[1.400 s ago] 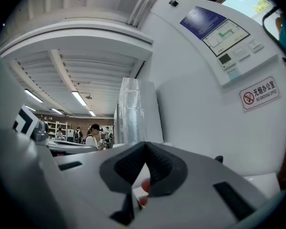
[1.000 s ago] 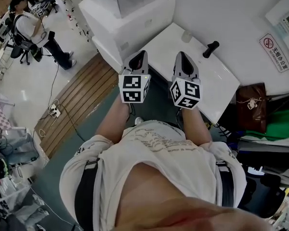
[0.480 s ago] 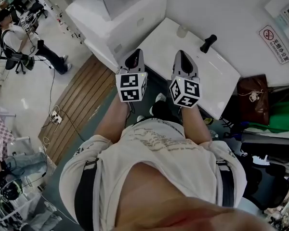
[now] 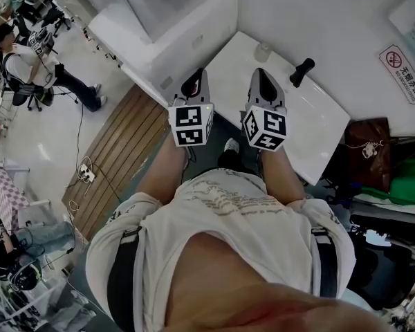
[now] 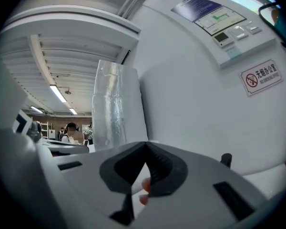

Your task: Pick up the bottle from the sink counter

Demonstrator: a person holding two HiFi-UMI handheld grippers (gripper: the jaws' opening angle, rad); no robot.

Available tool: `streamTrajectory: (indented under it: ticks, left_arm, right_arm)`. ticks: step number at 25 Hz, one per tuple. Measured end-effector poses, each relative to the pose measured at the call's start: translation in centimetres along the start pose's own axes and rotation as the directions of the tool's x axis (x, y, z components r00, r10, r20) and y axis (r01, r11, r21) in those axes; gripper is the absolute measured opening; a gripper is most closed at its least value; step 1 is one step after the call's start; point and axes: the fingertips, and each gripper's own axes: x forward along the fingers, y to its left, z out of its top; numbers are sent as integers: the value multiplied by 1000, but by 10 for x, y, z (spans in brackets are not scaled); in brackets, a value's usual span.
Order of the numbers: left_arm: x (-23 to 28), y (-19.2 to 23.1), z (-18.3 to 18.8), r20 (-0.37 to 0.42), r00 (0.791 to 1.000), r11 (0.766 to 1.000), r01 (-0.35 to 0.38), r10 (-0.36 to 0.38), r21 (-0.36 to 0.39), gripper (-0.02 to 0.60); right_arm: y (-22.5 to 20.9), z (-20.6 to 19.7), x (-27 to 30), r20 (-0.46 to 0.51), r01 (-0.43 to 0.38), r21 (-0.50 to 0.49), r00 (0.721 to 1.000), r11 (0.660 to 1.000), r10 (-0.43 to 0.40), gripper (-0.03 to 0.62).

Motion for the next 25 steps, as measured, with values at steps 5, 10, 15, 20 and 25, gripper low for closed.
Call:
streamTrajectory:
  ticks: [5, 10, 15, 20, 25]
  left_arm:
    - [37, 2, 6, -1, 1000, 1000, 1, -1, 0, 17]
    - [77, 5, 6, -10, 1000, 1000, 12, -11, 6, 17]
    - [117, 2, -4, -60, 997, 999, 40, -38, 26, 17]
    - [158, -3, -10, -98, 992, 996, 76, -80, -45, 17]
    - [186, -15, -14, -123, 987, 994, 100, -104, -35, 17]
  right_arm:
    - [-17, -5, 32, -15, 7, 6, 1000, 1000, -7, 23]
    - [-39, -14, 65, -32, 34, 25, 999, 999, -33, 23]
    - [-60, -27, 93, -55, 67, 35, 996, 997, -65, 23]
    - [-87, -39, 119, -85, 85, 49, 993, 995, -81, 23]
    - [-108, -48, 130, -106, 108, 37, 989, 993, -104, 23]
